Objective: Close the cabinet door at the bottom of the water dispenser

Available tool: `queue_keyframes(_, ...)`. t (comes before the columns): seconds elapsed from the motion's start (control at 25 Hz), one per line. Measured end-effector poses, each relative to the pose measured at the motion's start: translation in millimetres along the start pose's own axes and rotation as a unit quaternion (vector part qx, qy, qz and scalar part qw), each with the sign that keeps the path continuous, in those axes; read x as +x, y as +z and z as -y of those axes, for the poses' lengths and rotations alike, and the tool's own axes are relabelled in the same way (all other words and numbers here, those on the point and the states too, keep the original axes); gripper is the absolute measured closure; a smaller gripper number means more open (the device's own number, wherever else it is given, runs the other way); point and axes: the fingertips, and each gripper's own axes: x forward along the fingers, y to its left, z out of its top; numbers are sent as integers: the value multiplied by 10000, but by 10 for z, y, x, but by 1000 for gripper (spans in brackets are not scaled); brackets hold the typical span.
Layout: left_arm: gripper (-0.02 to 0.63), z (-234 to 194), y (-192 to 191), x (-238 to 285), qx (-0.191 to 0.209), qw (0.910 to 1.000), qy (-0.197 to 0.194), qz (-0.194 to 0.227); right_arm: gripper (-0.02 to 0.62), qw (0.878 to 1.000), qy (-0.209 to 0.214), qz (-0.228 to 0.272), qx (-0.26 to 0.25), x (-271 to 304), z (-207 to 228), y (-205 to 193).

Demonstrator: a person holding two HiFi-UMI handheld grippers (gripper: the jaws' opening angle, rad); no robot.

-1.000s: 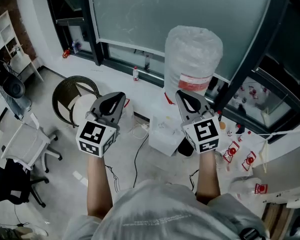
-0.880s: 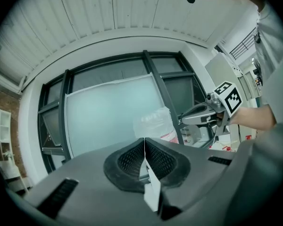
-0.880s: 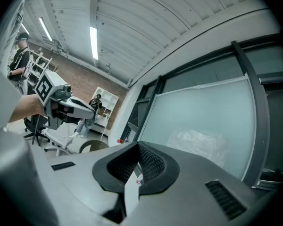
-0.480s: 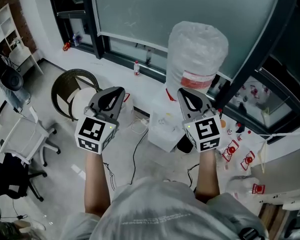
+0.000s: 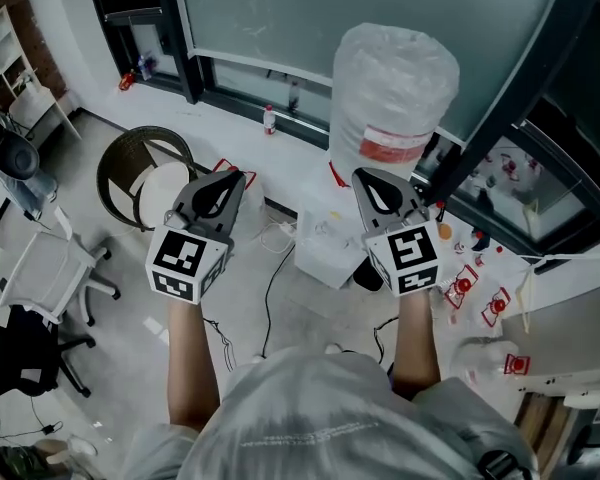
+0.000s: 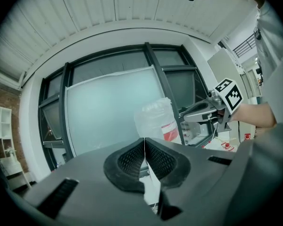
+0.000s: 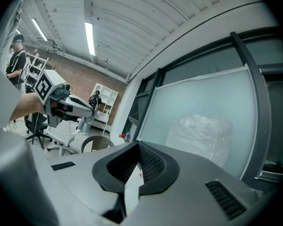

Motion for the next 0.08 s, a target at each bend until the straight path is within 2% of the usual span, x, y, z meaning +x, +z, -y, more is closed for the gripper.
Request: queue_keyframes(0.08,586,-15,-23,39,18,10000,-16,-31,568,10000,16,-1,-5,41,16,-21)
